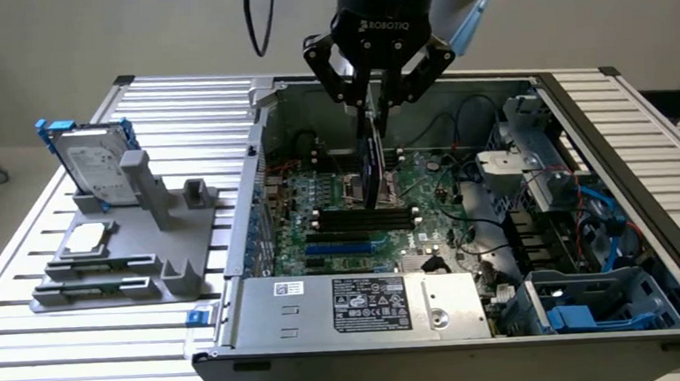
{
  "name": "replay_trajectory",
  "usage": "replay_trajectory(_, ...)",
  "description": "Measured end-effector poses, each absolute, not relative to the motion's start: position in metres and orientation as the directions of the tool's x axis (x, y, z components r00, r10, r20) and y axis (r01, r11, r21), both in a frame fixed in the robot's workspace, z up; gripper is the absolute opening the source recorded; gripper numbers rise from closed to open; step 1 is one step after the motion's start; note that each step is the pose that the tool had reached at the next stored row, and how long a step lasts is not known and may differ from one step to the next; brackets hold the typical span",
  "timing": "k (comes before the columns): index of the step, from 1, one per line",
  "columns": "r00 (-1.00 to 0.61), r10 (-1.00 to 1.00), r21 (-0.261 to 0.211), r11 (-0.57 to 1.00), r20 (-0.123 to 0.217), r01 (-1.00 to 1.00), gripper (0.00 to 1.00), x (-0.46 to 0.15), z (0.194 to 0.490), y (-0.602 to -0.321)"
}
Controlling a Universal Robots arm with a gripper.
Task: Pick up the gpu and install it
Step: 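Pick up the gpu and move the gpu toward the slot, then insert the gpu into the slot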
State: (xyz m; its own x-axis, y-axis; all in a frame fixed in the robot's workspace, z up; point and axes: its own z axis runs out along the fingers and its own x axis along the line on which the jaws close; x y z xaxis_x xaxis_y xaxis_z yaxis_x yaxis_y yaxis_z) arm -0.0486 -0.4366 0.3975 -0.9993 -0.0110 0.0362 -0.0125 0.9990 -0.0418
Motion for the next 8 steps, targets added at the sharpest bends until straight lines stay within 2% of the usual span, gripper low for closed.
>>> replay_trajectory(8,-0.999,-0.011,-0.042,0.999,0.036,-0.012,0.26,-0.0486,0.3975,-0.4366)
